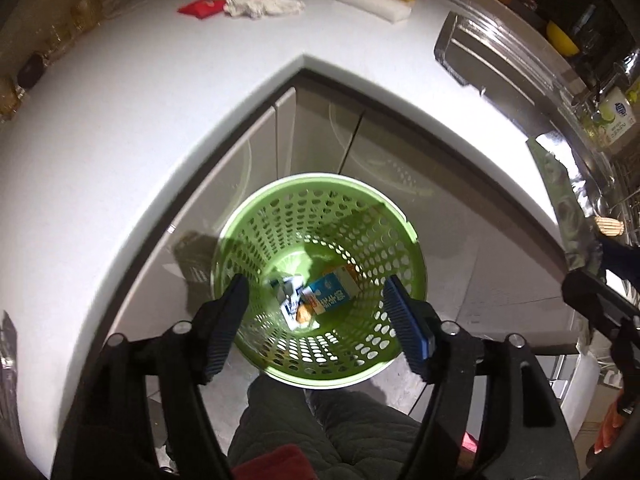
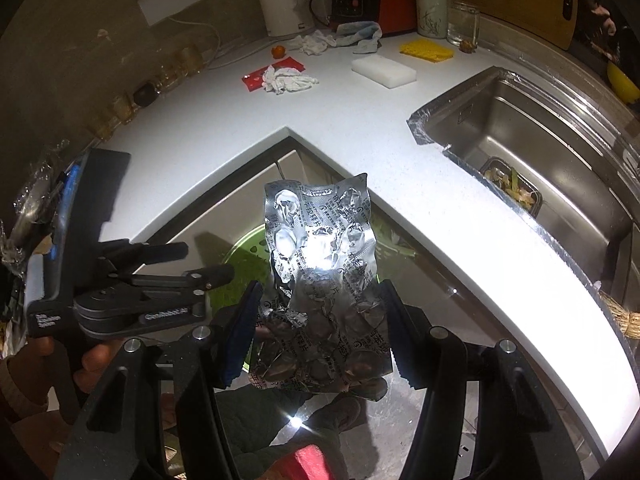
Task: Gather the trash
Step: 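Drop the bread slice into the green basket with the left tool while the right tool drops the foil pack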
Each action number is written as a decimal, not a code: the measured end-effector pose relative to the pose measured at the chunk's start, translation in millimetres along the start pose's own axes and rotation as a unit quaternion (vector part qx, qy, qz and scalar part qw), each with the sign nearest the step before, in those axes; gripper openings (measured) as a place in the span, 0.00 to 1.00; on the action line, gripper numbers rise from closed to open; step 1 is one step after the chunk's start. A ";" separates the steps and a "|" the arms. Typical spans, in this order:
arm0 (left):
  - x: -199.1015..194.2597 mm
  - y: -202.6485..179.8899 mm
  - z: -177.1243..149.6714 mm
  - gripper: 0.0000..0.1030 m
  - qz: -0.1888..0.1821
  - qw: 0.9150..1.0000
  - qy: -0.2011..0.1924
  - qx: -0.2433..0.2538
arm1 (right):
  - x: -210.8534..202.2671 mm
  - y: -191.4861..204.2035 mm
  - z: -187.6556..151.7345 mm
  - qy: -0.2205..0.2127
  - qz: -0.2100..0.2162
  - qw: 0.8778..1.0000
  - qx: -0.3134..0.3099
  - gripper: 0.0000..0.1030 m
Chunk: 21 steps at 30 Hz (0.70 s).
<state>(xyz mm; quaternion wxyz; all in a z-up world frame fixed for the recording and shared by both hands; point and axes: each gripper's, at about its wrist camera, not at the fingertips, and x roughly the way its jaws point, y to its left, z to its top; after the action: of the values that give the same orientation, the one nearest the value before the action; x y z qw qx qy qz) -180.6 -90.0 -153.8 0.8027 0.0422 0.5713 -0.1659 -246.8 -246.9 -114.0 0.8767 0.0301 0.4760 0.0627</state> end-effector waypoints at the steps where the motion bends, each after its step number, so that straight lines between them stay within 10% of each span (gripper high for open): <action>1: -8.8 3.4 0.6 0.75 0.006 1.000 -0.010 -0.003 | -0.6 0.5 1.3 -0.002 0.001 1.000 -0.002 0.58; 16: -77.7 54.5 31.1 0.88 0.067 0.992 -0.097 -0.051 | 39.1 32.1 4.6 0.023 0.021 0.998 -0.047 0.60; 21: -71.7 64.4 38.8 0.88 0.068 0.992 -0.092 -0.048 | 62.4 43.2 3.3 0.042 0.015 0.998 -0.046 0.88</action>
<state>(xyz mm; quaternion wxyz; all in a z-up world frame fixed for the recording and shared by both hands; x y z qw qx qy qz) -146.3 -23.8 -81.5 0.8623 0.0275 0.4982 -0.0864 -213.9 -195.5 -159.2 0.8552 -0.0059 0.5086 0.0994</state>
